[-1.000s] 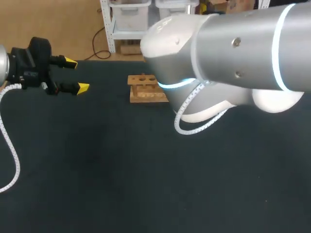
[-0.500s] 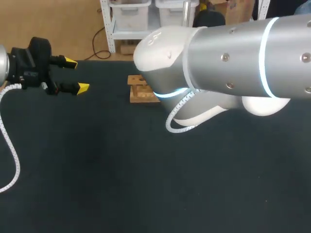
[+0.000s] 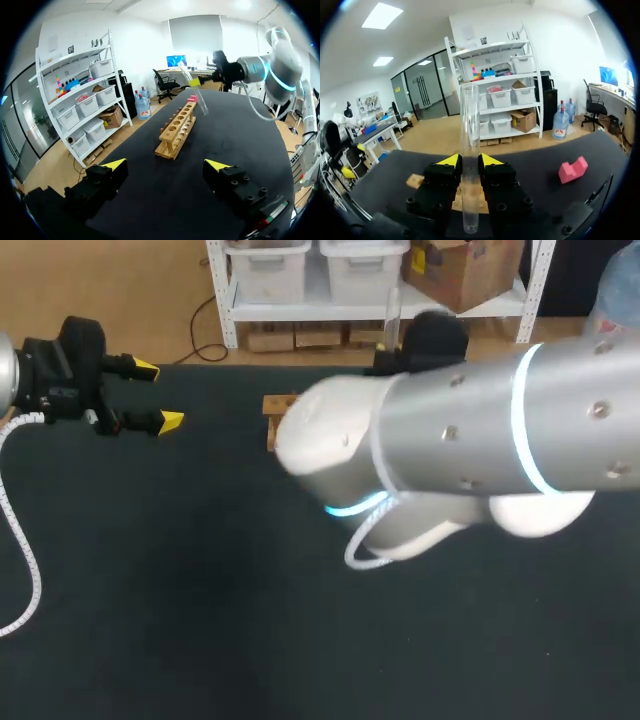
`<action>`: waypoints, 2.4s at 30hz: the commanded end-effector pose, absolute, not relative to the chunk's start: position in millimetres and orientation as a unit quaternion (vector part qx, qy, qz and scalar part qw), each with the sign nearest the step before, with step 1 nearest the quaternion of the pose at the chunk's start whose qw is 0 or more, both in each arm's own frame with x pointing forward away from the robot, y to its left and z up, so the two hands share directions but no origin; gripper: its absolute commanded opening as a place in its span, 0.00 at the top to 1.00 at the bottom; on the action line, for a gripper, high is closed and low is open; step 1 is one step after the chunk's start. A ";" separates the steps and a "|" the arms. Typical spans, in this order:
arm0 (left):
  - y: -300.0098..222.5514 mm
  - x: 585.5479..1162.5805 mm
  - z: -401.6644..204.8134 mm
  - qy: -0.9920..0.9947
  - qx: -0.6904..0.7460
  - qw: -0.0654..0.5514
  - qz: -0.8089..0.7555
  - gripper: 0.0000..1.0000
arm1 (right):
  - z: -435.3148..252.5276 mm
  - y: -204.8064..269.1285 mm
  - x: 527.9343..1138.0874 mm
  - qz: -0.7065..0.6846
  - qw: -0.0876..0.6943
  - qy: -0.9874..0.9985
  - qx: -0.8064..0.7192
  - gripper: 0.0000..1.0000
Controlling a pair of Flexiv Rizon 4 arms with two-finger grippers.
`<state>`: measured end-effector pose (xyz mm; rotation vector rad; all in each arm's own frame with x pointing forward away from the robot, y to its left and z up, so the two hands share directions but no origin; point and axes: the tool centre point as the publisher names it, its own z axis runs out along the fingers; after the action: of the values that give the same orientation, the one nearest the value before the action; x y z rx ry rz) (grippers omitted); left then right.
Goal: Grasp the test tube, adjust it, and insert it.
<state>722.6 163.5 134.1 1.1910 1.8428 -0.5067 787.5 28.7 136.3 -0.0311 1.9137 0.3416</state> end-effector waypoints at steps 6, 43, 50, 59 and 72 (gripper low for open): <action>164.3 721.9 131.9 0.736 0.477 0.435 -0.203 0.00 | 96.6 28.2 766.5 0.136 0.664 0.735 -0.011 1.00; 164.3 721.9 131.9 0.736 0.477 0.435 -0.203 0.00 | 167.7 19.2 762.7 0.107 0.744 0.660 -0.024 1.00; 164.3 721.9 131.9 0.736 0.477 0.435 -0.203 0.00 | 187.3 32.2 781.1 0.121 0.773 0.622 -0.032 1.00; 164.3 721.9 131.9 0.736 0.477 0.435 -0.203 0.00 | 193.0 40.4 790.6 0.133 0.776 0.615 -0.042 1.00; 164.3 721.9 131.9 0.736 0.477 0.435 -0.203 0.00 | 182.8 40.4 803.2 0.128 0.764 0.630 -0.055 1.00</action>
<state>722.6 163.5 134.1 1.1910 1.8429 -0.5067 801.1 42.0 181.9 -0.1148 1.3658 0.2766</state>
